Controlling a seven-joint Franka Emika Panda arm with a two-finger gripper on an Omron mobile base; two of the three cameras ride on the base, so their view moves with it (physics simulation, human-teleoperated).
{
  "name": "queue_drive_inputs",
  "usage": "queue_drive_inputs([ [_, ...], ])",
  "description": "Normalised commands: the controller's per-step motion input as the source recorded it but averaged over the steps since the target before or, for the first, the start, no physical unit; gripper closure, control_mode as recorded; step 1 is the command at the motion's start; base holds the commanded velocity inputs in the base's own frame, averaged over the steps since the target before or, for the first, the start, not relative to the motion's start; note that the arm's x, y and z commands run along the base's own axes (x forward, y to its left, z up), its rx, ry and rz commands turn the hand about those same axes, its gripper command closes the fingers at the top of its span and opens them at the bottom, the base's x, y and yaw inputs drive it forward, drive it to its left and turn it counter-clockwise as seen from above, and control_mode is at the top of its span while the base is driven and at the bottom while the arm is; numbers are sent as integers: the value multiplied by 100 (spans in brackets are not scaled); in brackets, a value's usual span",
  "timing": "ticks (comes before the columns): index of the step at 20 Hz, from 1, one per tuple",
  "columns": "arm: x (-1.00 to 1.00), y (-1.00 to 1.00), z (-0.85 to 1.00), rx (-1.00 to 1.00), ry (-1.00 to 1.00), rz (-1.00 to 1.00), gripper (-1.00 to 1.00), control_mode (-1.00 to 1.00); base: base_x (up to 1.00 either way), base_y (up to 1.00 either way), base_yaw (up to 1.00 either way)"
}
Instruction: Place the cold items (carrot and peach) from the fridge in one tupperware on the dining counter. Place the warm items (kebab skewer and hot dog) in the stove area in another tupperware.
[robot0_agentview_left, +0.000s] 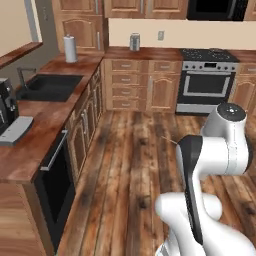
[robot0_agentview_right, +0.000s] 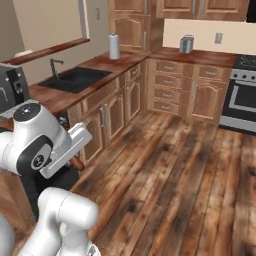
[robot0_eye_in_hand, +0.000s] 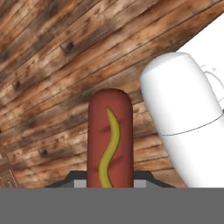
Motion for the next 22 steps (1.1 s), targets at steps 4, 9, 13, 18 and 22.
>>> queue_drive_inputs([
  [4, 0, 0, 0, 0, 0, 0, 100, 100, -74, 95, 0],
  [9, 0, 0, 0, 0, 0, 0, 100, 100, -8, 100, -10],
  [13, 0, 0, 0, 0, 0, 0, 100, 100, 0, 100, -14],
  [18, 0, 0, 0, 0, 0, 0, 100, 100, -15, 99, -11],
  [22, 0, 0, 0, 0, 0, 0, 100, 100, -72, 53, 0],
])
